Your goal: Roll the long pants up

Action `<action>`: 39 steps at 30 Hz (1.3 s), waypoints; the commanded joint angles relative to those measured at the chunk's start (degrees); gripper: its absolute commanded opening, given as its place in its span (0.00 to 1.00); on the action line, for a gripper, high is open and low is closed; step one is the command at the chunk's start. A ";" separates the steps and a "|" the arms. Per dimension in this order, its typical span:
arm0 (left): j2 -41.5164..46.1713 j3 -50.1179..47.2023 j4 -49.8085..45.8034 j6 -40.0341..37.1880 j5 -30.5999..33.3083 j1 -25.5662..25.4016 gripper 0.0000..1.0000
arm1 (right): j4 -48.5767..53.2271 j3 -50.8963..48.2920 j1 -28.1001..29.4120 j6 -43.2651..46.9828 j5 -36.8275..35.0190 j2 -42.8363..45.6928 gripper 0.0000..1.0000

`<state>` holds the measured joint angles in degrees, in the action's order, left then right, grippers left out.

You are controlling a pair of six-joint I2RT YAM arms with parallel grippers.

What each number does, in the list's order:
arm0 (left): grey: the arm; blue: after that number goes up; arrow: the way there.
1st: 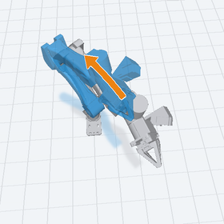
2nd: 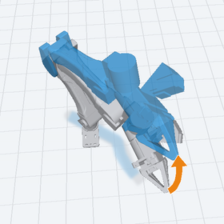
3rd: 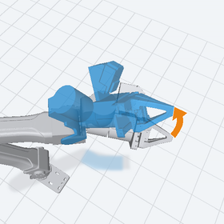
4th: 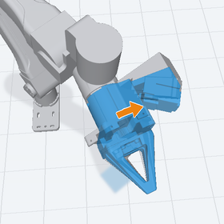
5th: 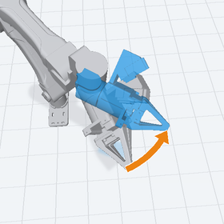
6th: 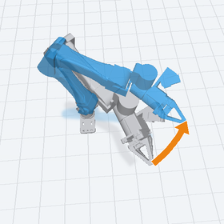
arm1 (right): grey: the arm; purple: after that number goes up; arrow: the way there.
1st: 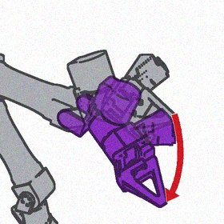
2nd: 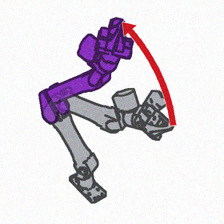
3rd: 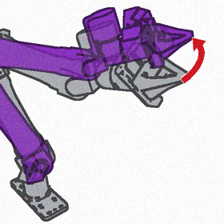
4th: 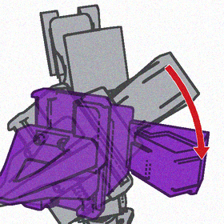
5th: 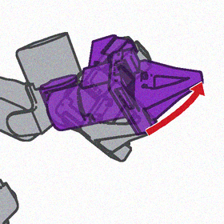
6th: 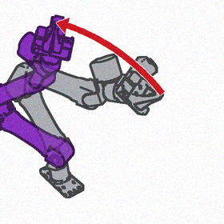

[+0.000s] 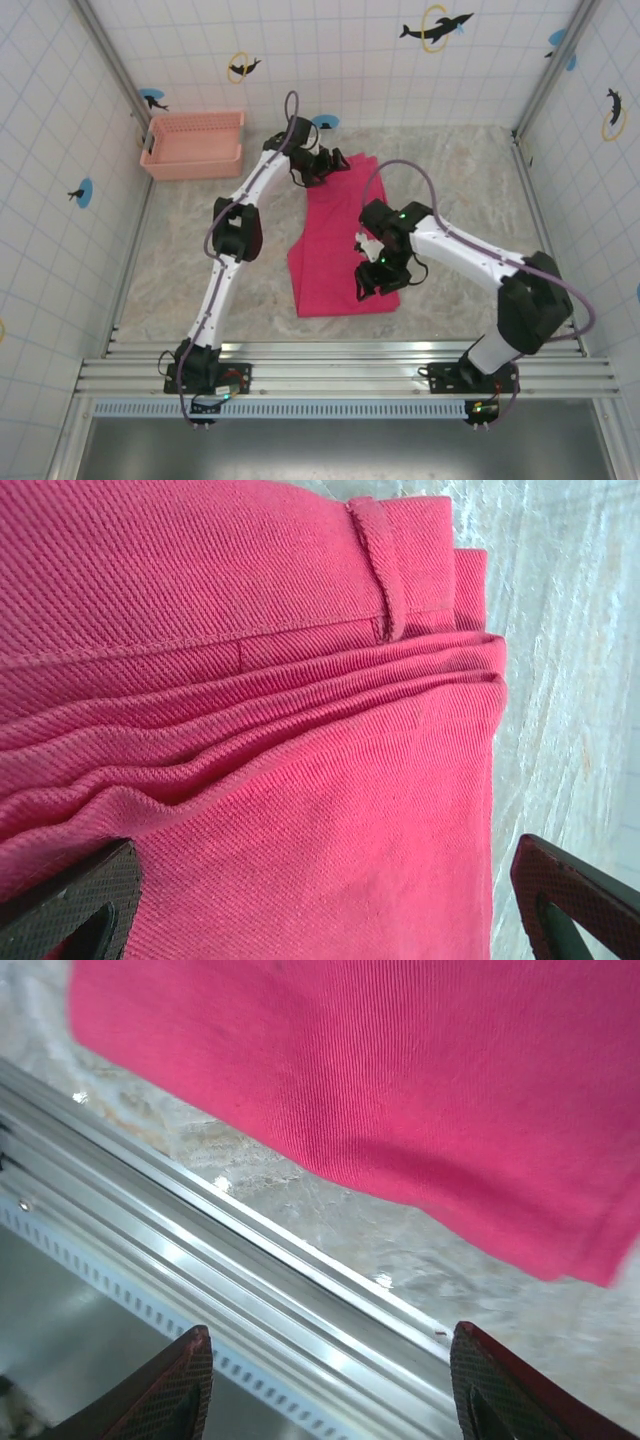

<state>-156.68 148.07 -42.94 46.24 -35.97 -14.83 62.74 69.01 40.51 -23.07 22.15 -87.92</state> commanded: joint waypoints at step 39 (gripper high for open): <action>59.31 -58.36 -19.76 -41.69 36.76 7.15 0.98 | -7.84 0.54 16.43 39.90 -17.20 -18.26 0.13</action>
<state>-100.29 90.76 -60.16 8.10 -0.75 -6.92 52.58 68.36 57.52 14.66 -1.98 -106.34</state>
